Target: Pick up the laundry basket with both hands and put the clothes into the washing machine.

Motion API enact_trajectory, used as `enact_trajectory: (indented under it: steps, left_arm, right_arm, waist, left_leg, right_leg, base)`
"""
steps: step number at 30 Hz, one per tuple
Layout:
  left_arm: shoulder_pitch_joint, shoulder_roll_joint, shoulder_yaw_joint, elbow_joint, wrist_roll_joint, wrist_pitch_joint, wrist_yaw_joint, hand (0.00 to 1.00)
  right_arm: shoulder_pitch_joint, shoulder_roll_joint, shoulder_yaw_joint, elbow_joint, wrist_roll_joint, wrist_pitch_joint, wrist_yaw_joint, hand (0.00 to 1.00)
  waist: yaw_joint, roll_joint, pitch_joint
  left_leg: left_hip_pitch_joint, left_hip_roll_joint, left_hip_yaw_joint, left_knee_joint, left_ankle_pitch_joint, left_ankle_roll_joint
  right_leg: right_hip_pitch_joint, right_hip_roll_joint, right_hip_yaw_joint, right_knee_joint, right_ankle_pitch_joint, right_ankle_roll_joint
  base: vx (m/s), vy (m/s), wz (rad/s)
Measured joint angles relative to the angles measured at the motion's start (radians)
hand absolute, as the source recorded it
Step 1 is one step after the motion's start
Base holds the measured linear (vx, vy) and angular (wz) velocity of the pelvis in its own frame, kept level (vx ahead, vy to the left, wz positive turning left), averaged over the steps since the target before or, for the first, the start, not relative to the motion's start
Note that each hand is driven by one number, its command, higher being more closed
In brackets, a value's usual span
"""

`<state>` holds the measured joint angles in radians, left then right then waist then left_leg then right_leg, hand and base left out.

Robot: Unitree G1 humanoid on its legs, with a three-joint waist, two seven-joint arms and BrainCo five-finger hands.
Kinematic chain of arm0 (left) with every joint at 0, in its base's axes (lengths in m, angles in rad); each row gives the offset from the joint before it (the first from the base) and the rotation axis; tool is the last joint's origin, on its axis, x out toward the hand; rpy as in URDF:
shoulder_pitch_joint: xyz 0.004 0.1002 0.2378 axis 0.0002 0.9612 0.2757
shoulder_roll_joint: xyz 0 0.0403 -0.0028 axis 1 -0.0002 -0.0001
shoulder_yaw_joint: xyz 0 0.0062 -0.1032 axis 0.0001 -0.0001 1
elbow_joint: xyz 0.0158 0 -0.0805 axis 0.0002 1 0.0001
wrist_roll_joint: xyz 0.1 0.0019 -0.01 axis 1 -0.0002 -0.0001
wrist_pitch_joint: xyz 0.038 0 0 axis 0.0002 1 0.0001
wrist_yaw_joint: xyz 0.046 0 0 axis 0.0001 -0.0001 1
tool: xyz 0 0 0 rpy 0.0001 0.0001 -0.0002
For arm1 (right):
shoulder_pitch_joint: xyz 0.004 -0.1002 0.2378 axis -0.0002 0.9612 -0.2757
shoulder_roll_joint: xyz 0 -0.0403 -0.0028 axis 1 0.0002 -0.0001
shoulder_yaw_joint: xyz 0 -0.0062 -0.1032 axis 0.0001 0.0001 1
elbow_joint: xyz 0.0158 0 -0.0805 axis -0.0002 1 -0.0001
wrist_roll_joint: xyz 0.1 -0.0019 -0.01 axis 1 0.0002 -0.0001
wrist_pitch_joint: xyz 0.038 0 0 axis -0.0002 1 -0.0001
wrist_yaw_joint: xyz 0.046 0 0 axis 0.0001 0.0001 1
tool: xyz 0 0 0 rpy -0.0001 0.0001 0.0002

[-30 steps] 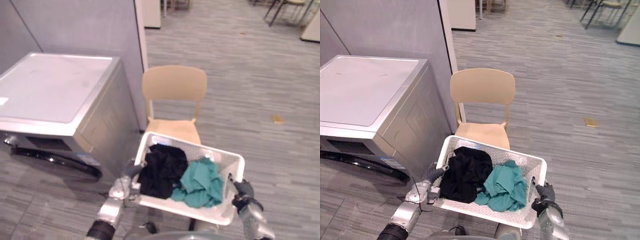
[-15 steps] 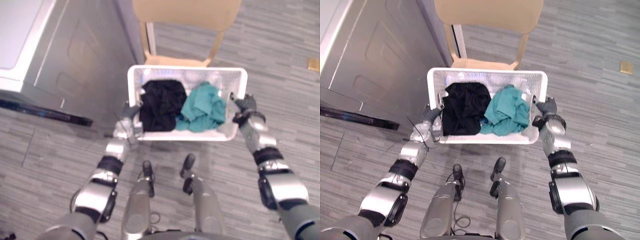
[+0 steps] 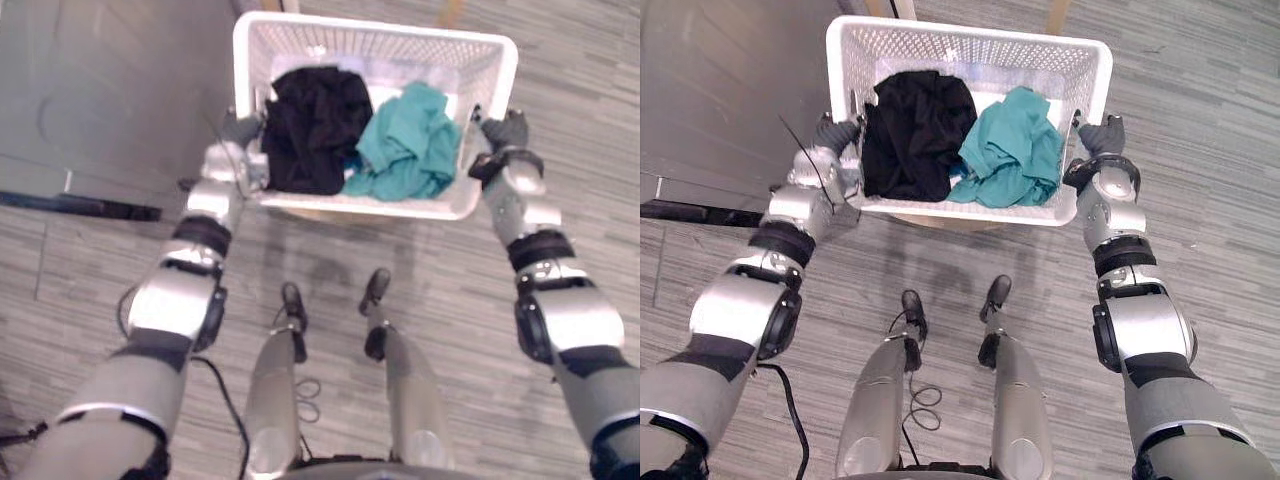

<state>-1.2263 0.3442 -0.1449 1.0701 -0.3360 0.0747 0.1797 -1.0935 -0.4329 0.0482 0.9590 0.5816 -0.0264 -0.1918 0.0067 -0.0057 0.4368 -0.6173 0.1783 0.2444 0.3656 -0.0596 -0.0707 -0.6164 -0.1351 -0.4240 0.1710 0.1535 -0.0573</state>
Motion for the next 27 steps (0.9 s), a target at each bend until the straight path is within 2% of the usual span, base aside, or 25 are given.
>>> enact_trajectory:
  steps: [3, 4, 7, 8, 11, 13, 16, 18, 22, 27]
  left_arm:
    - [-0.042, 0.024, 0.02, 0.0, 0.041, 0.027, -0.008, 1.0]
    - [-0.054, 0.031, 0.032, 0.0, 0.06, 0.038, -0.011, 1.0]
    - [-0.062, 0.041, 0.061, 0.0, 0.078, 0.047, -0.025, 1.0]
    - [-0.062, 0.048, 0.087, 0.0, 0.103, 0.054, -0.026, 0.0]
    - [-0.07, 0.055, 0.151, -0.001, 0.126, 0.055, -0.024, 0.0]
    - [-0.091, 0.058, 0.187, -0.001, 0.135, 0.056, -0.014, 0.0]
    - [-0.121, 0.087, 0.251, -0.005, 0.133, 0.044, 0.007, 0.0]
    - [-0.132, 0.102, 0.263, -0.012, 0.133, 0.043, 0.018, 0.0]
    - [-0.132, 0.141, 0.268, -0.035, 0.133, 0.025, 0.018, 0.0]
    - [-0.132, 0.16, 0.253, -0.089, 0.134, -0.021, 0.019, 0.0]
  right_arm:
    - [-0.033, 0.001, 0.001, 0.004, -0.001, -0.001, -0.005, 1.0]
    - [-0.043, 0.001, 0.001, 0.006, -0.003, -0.001, -0.005, 0.0]
    - [-0.057, 0.007, 0.001, 0.005, -0.002, -0.008, -0.005, 0.0]
    - [-0.063, 0.02, 0.0, -0.004, -0.001, -0.016, -0.004, 0.0]
    - [-0.075, 0.035, 0.0, -0.003, 0.002, -0.017, 0.005, 0.0]
    - [-0.069, 0.046, 0.001, 0.005, 0.0, -0.007, 0.042, 0.0]
    - [-0.051, 0.088, 0.001, 0.008, 0.001, 0.01, 0.084, 0.0]
    - [-0.038, 0.107, 0.001, 0.009, 0.002, 0.028, 0.089, 0.0]
    - [-0.031, 0.109, 0.02, 0.006, 0.0, 0.022, 0.108, 0.0]
    - [-0.006, 0.094, 0.051, 0.007, -0.014, 0.016, 0.109, 0.0]
  waist:
    - [0.003, -0.006, 0.004]
    - [0.003, -0.008, 0.004]
    - [0.005, -0.009, 0.005]
    - [0.004, -0.01, 0.005]
    - [0.003, -0.013, 0.007]
    - [0.003, -0.022, 0.012]
    - [-0.017, -0.033, 0.018]
    - [-0.022, -0.033, 0.018]
    - [-0.022, -0.033, 0.018]
    - [-0.016, -0.033, 0.018]
  left_leg:
    - [-0.043, 0.024, 0.011, 0.04, -0.011, 0.017]
    - [-0.057, 0.029, 0.011, 0.049, -0.012, 0.017]
    - [-0.078, 0.042, 0.014, 0.063, -0.014, 0.02]
    - [-0.088, 0.05, 0.016, 0.07, -0.016, 0.021]
    - [-0.099, 0.06, 0.016, 0.078, -0.016, 0.021]
    - [-0.105, 0.068, 0.016, 0.084, -0.017, 0.019]
    - [-0.114, 0.079, 0.016, 0.09, -0.017, 0.019]
    - [-0.114, 0.081, 0.017, 0.092, -0.017, 0.019]
    - [-0.113, 0.085, 0.019, 0.098, -0.017, 0.019]
    - [-0.1, 0.088, 0.019, 0.11, -0.017, 0.019]
  right_leg:
    - [-0.024, 0.017, 0.002, -0.011, 0.012, 0.005]
    - [-0.029, 0.023, 0.001, -0.021, 0.017, 0.007]
    - [-0.043, 0.033, 0.001, -0.025, 0.018, 0.007]
    - [-0.05, 0.04, 0.001, -0.03, 0.019, 0.009]
    - [-0.052, 0.051, -0.001, -0.045, 0.021, 0.011]
    - [-0.053, 0.059, -0.003, -0.052, 0.028, 0.002]
    - [-0.056, 0.067, -0.011, -0.053, 0.032, -0.005]
    - [-0.056, 0.068, -0.012, -0.053, 0.032, -0.005]
    - [-0.054, 0.07, -0.012, -0.05, 0.032, -0.005]
    - [-0.035, 0.071, -0.011, -0.049, 0.032, -0.005]
  base:
    - [0.0, -0.007, -0.13]
    - [0.01, -0.007, -0.07]
    - [0.01, -0.02, -0.09]
    - [0.01, -0.024, -0.09]
    - [0.01, -0.021, -0.06]
    - [0.02, -0.018, -0.07]
    - [0.04, -0.014, -0.02]
    - [0.05, 0.002, -0.01]
    - [0.03, 0.01, -0.02]
    - [0.0, 0.0, 0.0]
